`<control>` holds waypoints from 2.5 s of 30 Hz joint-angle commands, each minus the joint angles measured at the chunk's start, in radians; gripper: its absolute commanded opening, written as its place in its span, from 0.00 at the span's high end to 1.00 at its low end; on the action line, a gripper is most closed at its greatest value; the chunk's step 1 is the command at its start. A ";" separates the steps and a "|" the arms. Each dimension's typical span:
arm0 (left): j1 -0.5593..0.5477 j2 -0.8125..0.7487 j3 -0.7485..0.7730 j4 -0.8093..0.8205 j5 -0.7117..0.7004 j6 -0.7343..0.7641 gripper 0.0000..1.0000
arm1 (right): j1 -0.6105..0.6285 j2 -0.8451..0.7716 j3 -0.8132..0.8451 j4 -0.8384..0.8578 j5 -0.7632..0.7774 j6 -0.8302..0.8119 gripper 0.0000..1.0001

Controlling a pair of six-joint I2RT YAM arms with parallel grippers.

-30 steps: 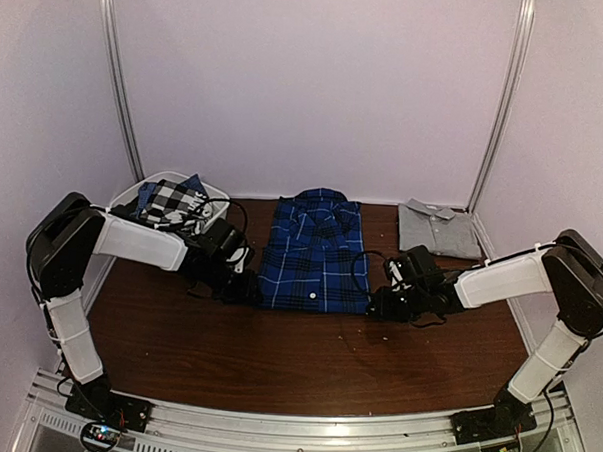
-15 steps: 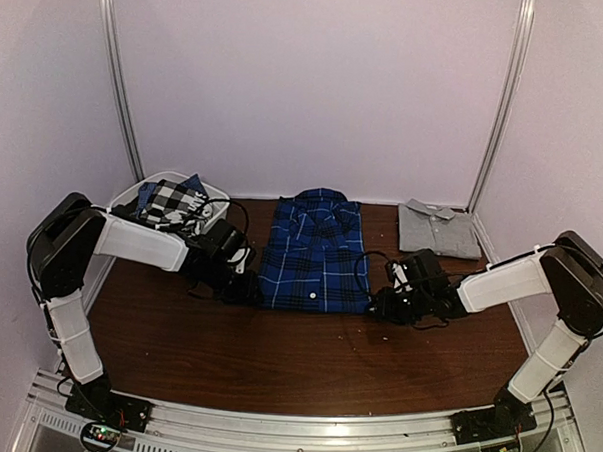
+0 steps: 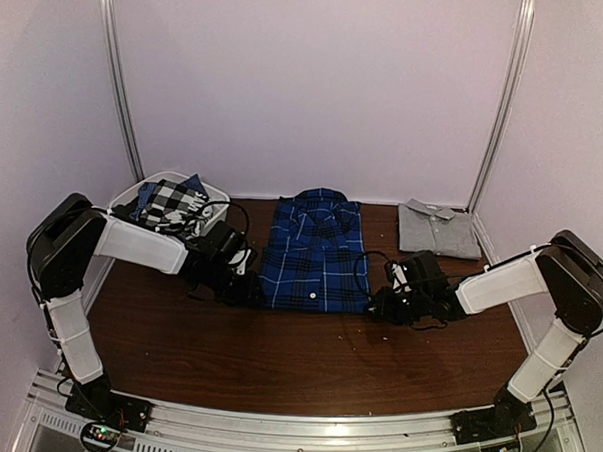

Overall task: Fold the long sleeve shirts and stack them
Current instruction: Pick up the 2/3-rectangle-folded shirt from the center of the board, then fold the 2/3-rectangle-folded shirt at the center of the board.

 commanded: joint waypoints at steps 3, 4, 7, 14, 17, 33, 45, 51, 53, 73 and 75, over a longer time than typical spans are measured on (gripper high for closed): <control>-0.009 0.005 -0.040 -0.059 -0.018 -0.019 0.64 | -0.003 0.014 -0.022 0.026 0.000 0.008 0.74; -0.009 0.003 -0.041 -0.065 -0.030 -0.019 0.64 | -0.002 0.014 -0.023 0.026 0.002 0.008 0.74; -0.009 -0.011 -0.051 -0.089 -0.068 -0.020 0.64 | -0.003 0.012 -0.023 0.021 0.005 0.004 0.75; -0.009 -0.037 -0.095 -0.065 -0.045 -0.029 0.64 | -0.003 0.015 -0.022 0.021 0.004 0.003 0.75; -0.009 -0.033 -0.103 -0.040 -0.031 -0.033 0.64 | -0.004 0.017 -0.020 0.021 0.003 0.002 0.76; -0.009 0.013 -0.065 0.017 -0.020 -0.045 0.84 | -0.004 0.010 0.012 0.006 0.008 -0.009 0.85; -0.036 -0.084 -0.092 0.005 -0.009 -0.035 1.00 | 0.008 -0.097 -0.037 -0.008 -0.012 -0.021 1.00; -0.086 -0.181 -0.167 -0.027 -0.054 -0.061 1.00 | 0.029 -0.236 -0.122 -0.063 -0.005 -0.015 1.00; -0.112 -0.231 -0.195 -0.037 -0.069 -0.077 1.00 | 0.043 -0.310 -0.155 -0.094 -0.004 -0.007 1.00; -0.279 -0.507 -0.010 -0.390 -0.243 -0.083 1.00 | 0.153 -0.723 0.043 -0.556 0.166 0.020 1.00; -0.225 -0.465 0.048 -0.380 -0.205 -0.043 1.00 | 0.113 -0.659 0.131 -0.561 0.171 -0.006 1.00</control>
